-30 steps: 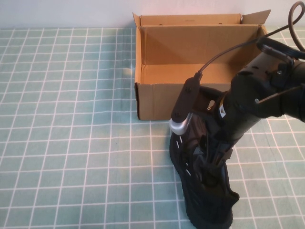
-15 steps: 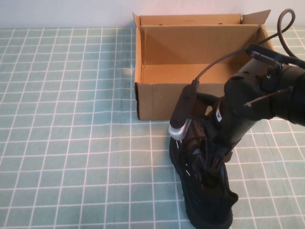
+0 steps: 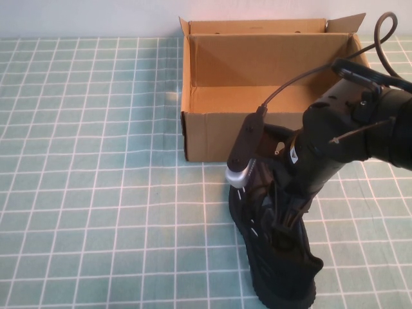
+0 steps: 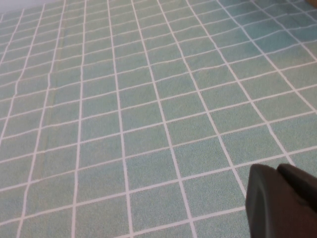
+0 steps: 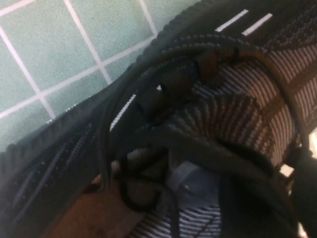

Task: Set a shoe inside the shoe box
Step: Pick up the shoe from the table

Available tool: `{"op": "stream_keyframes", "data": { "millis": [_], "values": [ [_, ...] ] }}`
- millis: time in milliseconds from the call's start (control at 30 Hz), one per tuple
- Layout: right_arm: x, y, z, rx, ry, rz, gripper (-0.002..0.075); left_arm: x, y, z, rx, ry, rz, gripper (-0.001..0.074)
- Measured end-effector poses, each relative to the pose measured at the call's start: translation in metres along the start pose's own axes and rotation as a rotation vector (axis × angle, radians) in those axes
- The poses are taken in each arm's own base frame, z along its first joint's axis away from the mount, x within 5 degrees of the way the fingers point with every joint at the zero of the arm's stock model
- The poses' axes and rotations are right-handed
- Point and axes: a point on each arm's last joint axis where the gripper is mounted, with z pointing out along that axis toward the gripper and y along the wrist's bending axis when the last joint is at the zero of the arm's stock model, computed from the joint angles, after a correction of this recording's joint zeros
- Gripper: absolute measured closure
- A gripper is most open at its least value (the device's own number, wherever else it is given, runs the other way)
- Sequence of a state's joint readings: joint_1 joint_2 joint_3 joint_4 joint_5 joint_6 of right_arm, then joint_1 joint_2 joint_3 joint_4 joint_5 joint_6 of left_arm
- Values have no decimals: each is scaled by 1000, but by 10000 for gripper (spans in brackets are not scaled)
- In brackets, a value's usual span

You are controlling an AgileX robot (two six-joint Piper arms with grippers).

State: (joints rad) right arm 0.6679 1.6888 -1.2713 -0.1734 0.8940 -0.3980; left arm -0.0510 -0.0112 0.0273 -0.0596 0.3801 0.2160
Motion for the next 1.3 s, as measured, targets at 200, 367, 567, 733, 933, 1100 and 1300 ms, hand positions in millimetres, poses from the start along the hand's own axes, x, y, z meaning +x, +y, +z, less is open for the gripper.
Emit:
{"op": "stream_keyframes", "data": {
  "millis": [200,367,567,733,933,1100,1300],
  "values": [
    [-1,3,0,-30,-8,37,734,0,0,0,0,0,0,739],
    [1,4,0,-46,11,44,734,0,0,0,0,0,0,739],
    [6,5,-21,-45,-4,53,734,0,0,0,0,0,0,739],
    [18,7,-70,-24,-77,75,734,0,0,0,0,0,0,738],
    [35,14,-121,-12,-193,104,734,0,0,0,0,0,0,738],
    [47,18,-147,11,-255,114,730,0,0,0,0,0,0,739],
    [49,19,-151,13,-261,116,730,0,0,0,0,0,0,739]
  ]
}}
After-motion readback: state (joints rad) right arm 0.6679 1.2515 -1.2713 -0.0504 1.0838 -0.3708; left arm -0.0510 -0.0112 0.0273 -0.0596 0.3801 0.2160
